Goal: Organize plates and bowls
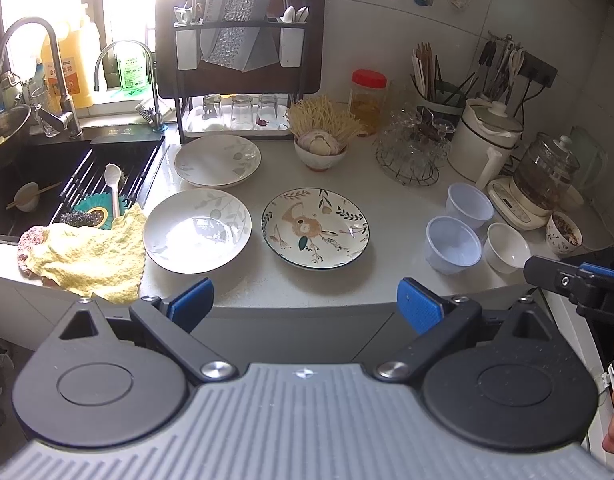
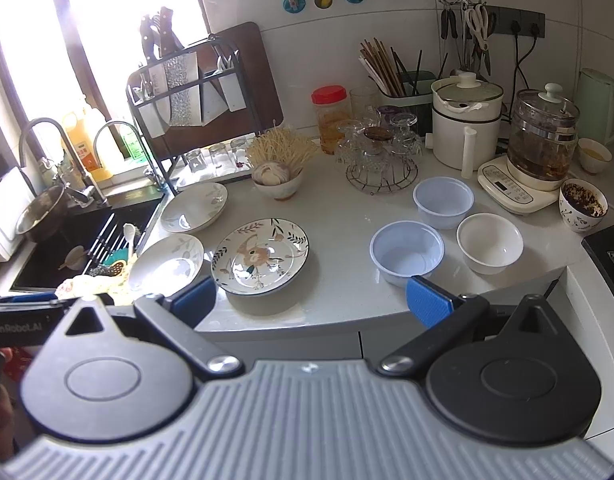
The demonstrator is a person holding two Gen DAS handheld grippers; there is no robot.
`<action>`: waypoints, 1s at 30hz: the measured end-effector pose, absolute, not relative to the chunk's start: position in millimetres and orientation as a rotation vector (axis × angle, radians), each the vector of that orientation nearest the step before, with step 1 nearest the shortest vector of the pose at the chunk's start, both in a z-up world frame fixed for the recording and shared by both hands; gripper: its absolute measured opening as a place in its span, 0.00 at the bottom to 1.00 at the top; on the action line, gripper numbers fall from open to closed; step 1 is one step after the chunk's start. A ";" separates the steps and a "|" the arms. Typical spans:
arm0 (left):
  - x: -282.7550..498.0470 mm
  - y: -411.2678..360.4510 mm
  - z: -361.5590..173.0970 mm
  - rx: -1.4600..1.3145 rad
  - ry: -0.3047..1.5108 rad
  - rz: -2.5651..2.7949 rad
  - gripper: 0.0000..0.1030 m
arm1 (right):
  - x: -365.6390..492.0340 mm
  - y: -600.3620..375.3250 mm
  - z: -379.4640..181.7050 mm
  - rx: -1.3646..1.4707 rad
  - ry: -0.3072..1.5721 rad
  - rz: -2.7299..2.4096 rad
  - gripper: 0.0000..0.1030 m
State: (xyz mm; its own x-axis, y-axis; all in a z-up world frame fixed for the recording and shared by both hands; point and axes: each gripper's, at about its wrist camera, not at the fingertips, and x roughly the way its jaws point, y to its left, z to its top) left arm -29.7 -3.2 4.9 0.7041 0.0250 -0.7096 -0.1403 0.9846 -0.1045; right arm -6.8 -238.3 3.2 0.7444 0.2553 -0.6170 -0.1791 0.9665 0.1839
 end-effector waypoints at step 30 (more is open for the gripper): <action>-14.2 -10.4 -5.8 -0.206 0.798 0.116 0.97 | 9.3 -243.8 -7.1 0.077 0.742 0.266 1.00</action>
State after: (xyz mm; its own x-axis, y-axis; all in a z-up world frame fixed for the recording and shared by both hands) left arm -14.2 -10.4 -5.8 0.6931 0.0254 -0.7204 -0.1804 0.9737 -0.1392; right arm 9.3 -243.8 -7.1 0.7055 0.2661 -0.6569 -0.2119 0.9636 0.1628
